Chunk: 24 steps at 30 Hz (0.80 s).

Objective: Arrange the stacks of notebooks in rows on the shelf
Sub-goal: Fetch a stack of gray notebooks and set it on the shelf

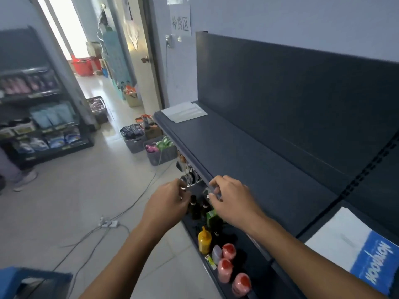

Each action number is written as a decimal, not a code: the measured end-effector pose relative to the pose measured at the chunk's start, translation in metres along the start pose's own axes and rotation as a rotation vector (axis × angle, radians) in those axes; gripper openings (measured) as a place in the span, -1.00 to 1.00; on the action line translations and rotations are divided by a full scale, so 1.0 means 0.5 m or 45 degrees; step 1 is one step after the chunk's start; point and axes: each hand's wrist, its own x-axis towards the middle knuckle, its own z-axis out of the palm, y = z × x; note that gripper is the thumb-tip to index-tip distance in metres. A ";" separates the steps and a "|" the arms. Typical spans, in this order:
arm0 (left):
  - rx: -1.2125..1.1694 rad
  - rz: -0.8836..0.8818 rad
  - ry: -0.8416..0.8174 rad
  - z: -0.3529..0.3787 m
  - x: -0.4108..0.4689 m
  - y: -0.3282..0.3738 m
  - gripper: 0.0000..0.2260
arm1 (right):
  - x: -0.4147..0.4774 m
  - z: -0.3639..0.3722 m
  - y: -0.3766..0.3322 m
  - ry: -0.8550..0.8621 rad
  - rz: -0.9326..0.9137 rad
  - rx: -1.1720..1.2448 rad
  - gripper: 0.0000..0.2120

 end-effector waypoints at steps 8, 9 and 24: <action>-0.058 -0.016 -0.006 -0.028 0.230 -0.121 -0.80 | 0.261 0.073 -0.028 -0.060 0.078 0.010 -0.82; -0.073 -0.028 -0.003 -0.032 0.251 -0.139 -0.79 | 0.285 0.083 -0.033 -0.076 0.079 0.011 -0.82; -0.064 0.219 -0.084 -0.107 0.661 -0.424 -0.78 | 0.680 0.250 -0.148 0.039 0.330 -0.088 -0.77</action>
